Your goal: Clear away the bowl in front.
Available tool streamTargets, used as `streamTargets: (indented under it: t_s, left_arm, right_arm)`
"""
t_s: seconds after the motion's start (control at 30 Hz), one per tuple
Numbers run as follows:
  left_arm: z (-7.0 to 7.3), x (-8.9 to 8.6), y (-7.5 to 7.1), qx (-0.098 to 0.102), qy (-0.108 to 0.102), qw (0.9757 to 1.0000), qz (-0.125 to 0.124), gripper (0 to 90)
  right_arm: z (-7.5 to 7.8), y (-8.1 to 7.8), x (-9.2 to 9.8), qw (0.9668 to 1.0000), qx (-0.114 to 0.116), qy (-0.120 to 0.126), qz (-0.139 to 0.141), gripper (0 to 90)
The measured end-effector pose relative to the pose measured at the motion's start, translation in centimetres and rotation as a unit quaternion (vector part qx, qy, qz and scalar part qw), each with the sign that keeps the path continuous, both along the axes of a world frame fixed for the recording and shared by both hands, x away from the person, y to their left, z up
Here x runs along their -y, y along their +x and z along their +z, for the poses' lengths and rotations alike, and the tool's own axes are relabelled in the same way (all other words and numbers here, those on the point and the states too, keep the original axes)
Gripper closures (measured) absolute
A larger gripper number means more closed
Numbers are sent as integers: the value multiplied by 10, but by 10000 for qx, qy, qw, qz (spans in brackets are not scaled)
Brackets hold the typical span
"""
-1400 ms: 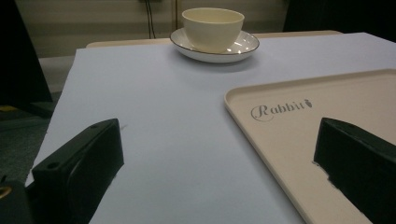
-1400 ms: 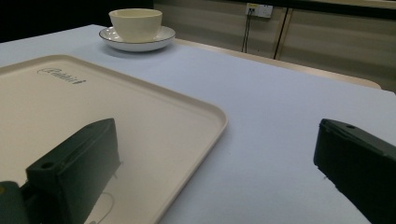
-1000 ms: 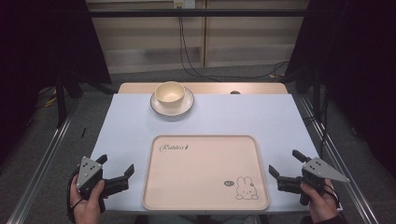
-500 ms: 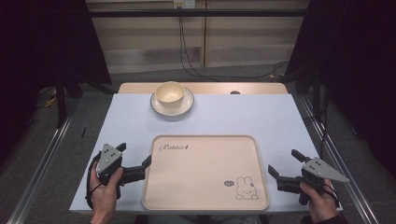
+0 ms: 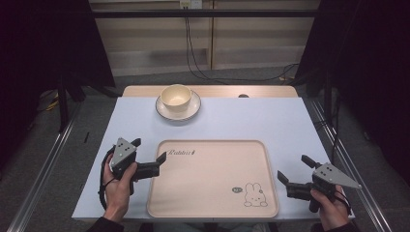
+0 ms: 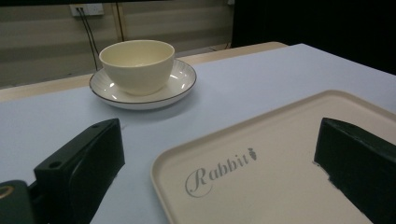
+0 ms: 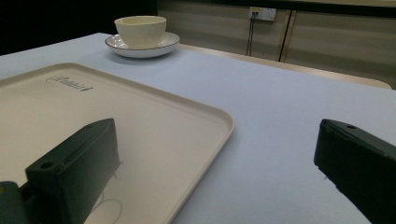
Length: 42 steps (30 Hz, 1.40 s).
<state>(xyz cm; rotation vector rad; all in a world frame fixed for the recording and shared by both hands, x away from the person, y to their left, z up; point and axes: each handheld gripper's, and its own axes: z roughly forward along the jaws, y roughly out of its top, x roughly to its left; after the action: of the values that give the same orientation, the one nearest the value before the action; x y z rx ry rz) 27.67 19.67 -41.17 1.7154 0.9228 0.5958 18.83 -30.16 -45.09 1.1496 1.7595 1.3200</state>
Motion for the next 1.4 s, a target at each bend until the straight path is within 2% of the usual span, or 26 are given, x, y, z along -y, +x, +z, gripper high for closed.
streamTargets:
  t_s: [0.13, 0.37, 0.43, 0.5, 0.53, 0.57, 0.63, 0.73, 0.8, 0.83, 0.87, 0.9, 0.97, 1.03, 1.1, 1.17, 1.2, 1.3, 1.33, 1.4]
  left_arm:
    - [4, 6, 8, 39, -23, 10000, -57, 13]
    - [7, 15, 26, 113, 117, 9998, -99, 16]
    - [8, 17, 32, 44, -86, 9998, -151, 16]
    - [10, 19, 37, 66, -52, 9998, -153, 16]
    - [11, 18, 40, 93, 58, 9998, -182, 16]
    - [12, 20, 42, 88, 48, 9999, -94, 18]
    - [12, 21, 45, 72, -105, 9998, -135, 25]
    - [11, 25, 48, 13, -38, 9997, -231, 22]
    - [10, 27, 51, -19, 68, 9995, -311, 21]
    - [11, 28, 52, -50, 186, 9994, -271, 22]
    - [10, 29, 55, -85, 119, 9995, -268, 22]
    - [10, 29, 57, -119, 140, 9996, -236, 25]
    - [8, 29, 62, -134, 141, 9992, -344, 21]
    - [8, 30, 67, -175, 208, 9993, -254, 25]
    - [7, 31, 73, -160, 186, 9994, -233, 31]
    - [5, 31, 80, -228, 143, 9993, -256, 27]
    - [4, 31, 84, -244, 228, 9991, -266, 23]
    - [4, 31, 95, -220, 238, 9993, -203, 26]
    - [4, 31, 98, -199, 160, 9996, -151, 26]
    - [4, 30, 106, -241, 280, 9992, -128, 14]
  right_arm:
    - [0, 0, 0, 10000, -18, 27, 53, 0]
    - [0, 0, 0, 10000, -11, 25, 67, 0]
    - [0, 0, 0, 10000, 0, 38, 35, 0]
    - [0, 0, 0, 10000, -10, 43, 32, 0]
    - [0, 0, 1, 10000, -15, 45, 34, 0]
    - [0, 0, 0, 10000, -8, 39, 38, 0]
    - [0, 0, 0, 10000, -19, 60, 40, 0]
    - [0, 0, 0, 10000, -23, 61, 34, 0]
    - [0, 0, 1, 10000, -23, 57, 35, 0]
    - [0, 0, 0, 10000, -23, 63, 40, 0]
    - [0, 0, 0, 10000, -23, 63, 40, 0]
    - [0, 0, 0, 10000, -18, 60, 44, 0]
    - [0, 0, 1, 9999, -24, 82, 66, 0]
    - [0, -1, 1, 9999, 17, 97, 45, 0]
    - [0, -1, 1, 9999, 26, 100, 19, 0]
    - [0, 0, 1, 10000, 11, 84, 38, 0]
    - [0, 0, 1, 9999, -5, 97, 52, 0]
    - [0, 0, 1, 9999, -12, 91, 65, 0]
    - [0, 0, 1, 9999, -17, 93, 65, 0]
    - [0, 0, 1, 9999, -16, 98, 62, 0]
